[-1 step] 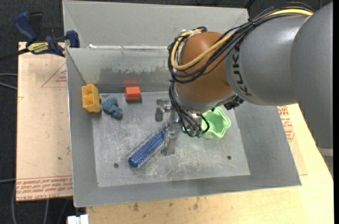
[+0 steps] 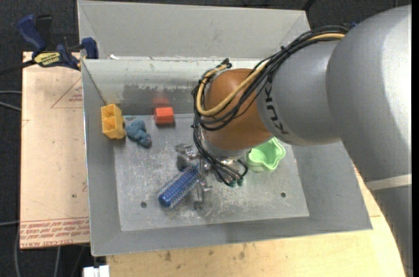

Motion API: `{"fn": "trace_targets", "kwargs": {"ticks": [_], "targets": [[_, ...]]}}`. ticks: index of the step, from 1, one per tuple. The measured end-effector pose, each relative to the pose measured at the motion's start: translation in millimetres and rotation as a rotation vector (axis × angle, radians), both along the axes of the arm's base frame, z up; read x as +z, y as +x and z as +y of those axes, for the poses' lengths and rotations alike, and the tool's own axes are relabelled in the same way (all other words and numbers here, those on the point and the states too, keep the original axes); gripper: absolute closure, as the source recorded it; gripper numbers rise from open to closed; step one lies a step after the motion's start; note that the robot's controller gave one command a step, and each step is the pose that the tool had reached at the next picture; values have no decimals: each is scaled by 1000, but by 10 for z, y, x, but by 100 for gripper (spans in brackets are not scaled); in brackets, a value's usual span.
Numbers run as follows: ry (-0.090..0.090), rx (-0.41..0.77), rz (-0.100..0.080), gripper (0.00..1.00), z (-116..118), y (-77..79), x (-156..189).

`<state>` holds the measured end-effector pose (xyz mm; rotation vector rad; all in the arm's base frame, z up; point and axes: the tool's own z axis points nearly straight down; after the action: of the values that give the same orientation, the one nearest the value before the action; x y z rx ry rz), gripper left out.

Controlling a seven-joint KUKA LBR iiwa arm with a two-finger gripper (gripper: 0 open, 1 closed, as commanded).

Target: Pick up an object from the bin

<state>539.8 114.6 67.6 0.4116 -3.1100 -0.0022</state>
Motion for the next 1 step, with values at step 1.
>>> {"fn": "trace_targets", "kwargs": {"ticks": [1], "targets": [[1,-1,-4,100,-4,12,15]]}}
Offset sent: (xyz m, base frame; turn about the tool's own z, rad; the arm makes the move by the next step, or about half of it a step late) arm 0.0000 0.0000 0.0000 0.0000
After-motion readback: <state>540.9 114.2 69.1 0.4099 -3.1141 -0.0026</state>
